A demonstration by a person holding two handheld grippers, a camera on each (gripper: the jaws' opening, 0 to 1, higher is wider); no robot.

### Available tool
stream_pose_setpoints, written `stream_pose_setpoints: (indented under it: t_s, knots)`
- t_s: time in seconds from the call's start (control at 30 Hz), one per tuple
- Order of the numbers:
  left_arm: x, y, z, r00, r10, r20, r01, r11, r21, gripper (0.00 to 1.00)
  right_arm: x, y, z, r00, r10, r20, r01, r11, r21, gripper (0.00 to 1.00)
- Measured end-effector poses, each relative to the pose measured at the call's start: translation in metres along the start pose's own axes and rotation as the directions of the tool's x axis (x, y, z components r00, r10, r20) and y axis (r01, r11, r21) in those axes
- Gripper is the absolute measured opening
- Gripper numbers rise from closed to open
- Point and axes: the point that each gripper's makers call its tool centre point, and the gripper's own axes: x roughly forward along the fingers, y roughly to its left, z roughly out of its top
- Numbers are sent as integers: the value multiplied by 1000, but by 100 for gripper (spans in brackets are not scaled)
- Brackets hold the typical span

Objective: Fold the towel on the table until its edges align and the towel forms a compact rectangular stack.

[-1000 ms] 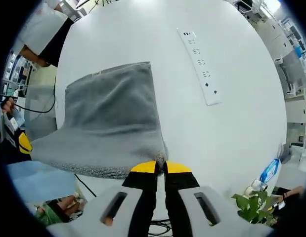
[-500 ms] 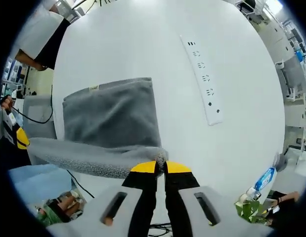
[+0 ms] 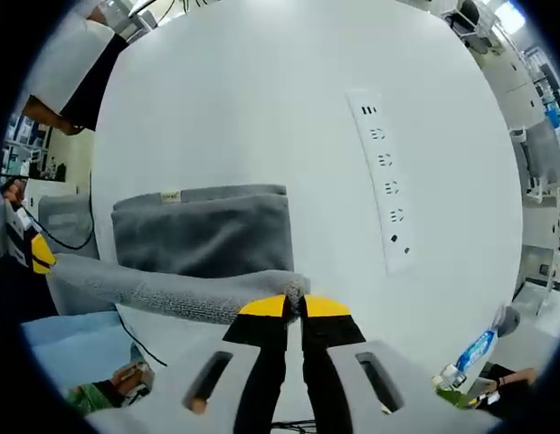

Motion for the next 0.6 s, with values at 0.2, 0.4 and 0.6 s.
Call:
stream_pose_setpoints:
  t_s: [0.2, 0.4, 0.6]
  knots:
    - [0, 19, -23, 1000, 21, -22, -22, 999, -44, 2, 16, 16, 12, 1000, 11, -9, -11, 1000, -2, 3]
    - [4, 35, -45, 998, 40, -54, -44, 996, -79, 2, 31, 17, 21, 1000, 16, -17, -16, 1000, 11, 3]
    - [12, 44, -76, 992, 56, -115, -67, 993, -99, 2, 51, 14, 35, 1000, 14, -6, -14, 1000, 21, 4]
